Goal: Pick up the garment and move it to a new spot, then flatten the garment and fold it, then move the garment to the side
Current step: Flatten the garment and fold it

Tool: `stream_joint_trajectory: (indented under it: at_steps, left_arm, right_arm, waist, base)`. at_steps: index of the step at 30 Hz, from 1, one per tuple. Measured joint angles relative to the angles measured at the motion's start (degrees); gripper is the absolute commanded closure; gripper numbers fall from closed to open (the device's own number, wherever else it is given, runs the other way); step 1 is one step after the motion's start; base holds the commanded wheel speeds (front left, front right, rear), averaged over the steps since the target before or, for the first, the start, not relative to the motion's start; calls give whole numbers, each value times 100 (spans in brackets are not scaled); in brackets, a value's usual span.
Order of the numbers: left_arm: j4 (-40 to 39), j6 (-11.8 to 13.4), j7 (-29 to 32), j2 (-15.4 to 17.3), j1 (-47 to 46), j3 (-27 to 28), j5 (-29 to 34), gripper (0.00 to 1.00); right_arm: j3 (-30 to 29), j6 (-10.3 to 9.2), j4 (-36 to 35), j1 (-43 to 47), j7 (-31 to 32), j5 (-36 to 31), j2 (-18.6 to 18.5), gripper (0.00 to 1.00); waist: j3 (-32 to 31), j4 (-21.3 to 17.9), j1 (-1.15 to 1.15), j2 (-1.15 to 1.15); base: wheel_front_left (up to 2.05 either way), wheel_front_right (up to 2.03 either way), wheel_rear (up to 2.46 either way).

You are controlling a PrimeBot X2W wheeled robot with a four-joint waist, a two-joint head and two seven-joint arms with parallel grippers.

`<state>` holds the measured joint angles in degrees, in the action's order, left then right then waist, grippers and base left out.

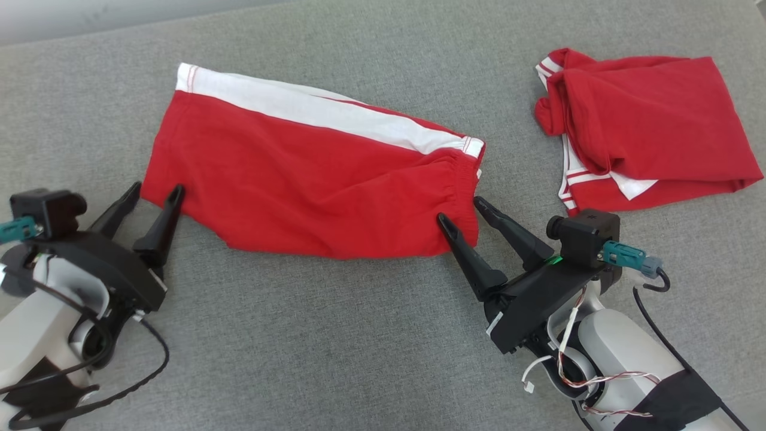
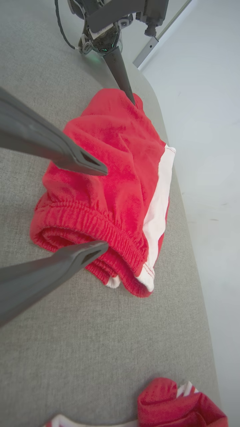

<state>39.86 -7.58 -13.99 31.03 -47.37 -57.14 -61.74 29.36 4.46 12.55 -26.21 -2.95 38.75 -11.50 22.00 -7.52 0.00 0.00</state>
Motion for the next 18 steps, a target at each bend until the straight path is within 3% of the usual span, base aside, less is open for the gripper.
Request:
stream_joint_trajectory:
  at_steps: [3, 4, 5, 6, 12, 18]
  left_arm:
    - [-11, 0, 2, -65, -88, -57, -26, 0]
    - [-12, 0, 8, -71, -112, -75, -26, 32]
    - [-13, 0, 8, -71, -124, -88, -29, 71]
    - [-14, 0, 9, -67, -126, -102, -36, 100]
    - [-137, 3, 85, -26, -141, -342, -32, 100]
    - [-203, 2, 76, -22, -216, -442, -33, 100]
  right_arm:
    - [-3, -51, -2, 2, 29, -30, -29, 0]
    - [15, -52, -3, 2, 44, -60, -30, 0]
    - [43, -66, -8, 5, 45, -81, -29, 0]
    - [75, -101, -8, 7, 49, -131, -30, 0]
    - [210, -215, 44, 23, 99, -363, -57, 0]
    - [366, -449, 200, 17, 148, -779, -159, 0]
  waist:
    - [55, -23, 0, 0]
    - [66, -26, 0, 0]
    - [73, -26, 0, 0]
    - [77, -23, 0, 0]
    - [103, 18, 0, 0]
    - [170, 88, 0, 0]
  base:
    - [0, 0, 0]
    - [0, 0, 0]
    - [0, 0, 0]
    - [0, 0, 0]
    - [0, 0, 0]
    - [0, 0, 0]
